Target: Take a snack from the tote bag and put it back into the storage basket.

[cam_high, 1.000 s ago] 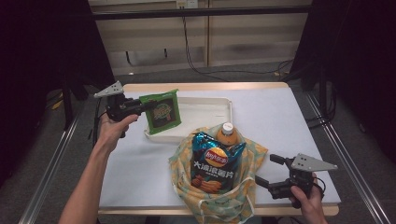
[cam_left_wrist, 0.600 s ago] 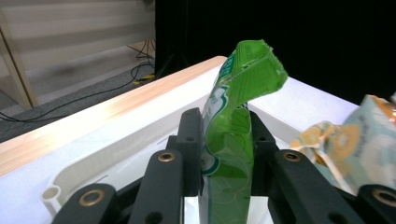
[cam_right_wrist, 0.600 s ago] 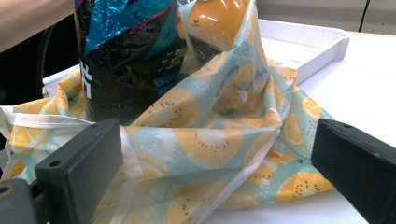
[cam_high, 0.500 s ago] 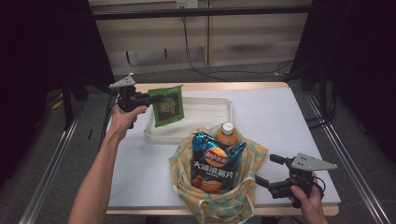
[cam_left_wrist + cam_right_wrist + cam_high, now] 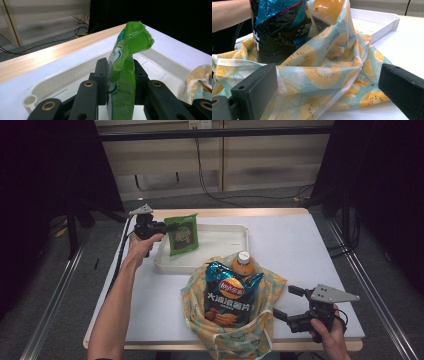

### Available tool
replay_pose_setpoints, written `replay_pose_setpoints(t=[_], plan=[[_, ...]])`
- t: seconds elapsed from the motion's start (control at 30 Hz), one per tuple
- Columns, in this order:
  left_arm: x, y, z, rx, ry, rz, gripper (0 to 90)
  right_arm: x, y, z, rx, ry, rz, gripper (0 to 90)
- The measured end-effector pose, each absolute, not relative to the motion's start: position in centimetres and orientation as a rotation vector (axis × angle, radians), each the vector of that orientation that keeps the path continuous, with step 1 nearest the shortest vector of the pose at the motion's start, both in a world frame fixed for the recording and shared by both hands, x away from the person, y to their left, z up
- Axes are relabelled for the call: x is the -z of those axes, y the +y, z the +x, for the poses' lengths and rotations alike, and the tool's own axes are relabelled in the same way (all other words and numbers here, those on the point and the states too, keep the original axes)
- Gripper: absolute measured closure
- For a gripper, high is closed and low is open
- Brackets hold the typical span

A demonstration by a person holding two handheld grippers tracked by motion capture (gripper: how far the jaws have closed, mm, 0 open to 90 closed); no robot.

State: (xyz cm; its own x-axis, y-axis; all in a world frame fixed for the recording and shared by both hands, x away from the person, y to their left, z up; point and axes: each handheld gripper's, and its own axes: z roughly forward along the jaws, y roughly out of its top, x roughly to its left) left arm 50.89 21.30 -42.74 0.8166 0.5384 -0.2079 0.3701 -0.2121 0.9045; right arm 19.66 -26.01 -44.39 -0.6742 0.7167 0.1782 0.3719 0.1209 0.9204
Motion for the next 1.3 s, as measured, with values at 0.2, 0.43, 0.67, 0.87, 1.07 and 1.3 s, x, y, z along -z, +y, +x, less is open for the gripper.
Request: replay_pose_setpoints(t=[0.2,0.43,0.67,0.87,1.07,1.3], plan=[[43.2,21.1,51.0,-0.227,0.695,1.879,69.8,44.4,-26.0,19.6,-1.572,2.096,1.061,1.7],[43.9,21.0,51.5,-0.252,0.706,1.884,68.7,44.3,-26.0,19.5,-1.571,2.101,1.058,1.7],[44.5,21.3,51.9,-0.258,0.752,1.88,67.7,44.4,-26.0,19.5,-1.571,2.105,1.058,1.8],[45.2,21.7,52.4,-0.235,0.785,1.862,66.6,44.4,-26.0,19.5,-1.572,2.105,1.056,1.8],[45.7,22.0,52.8,-0.233,0.819,1.86,63.0,44.4,-26.0,19.5,-1.571,2.108,1.058,1.8],[45.2,22.5,52.8,-0.29,0.849,1.834,51.1,44.4,-25.9,19.5,-1.575,2.12,1.05,1.8]])
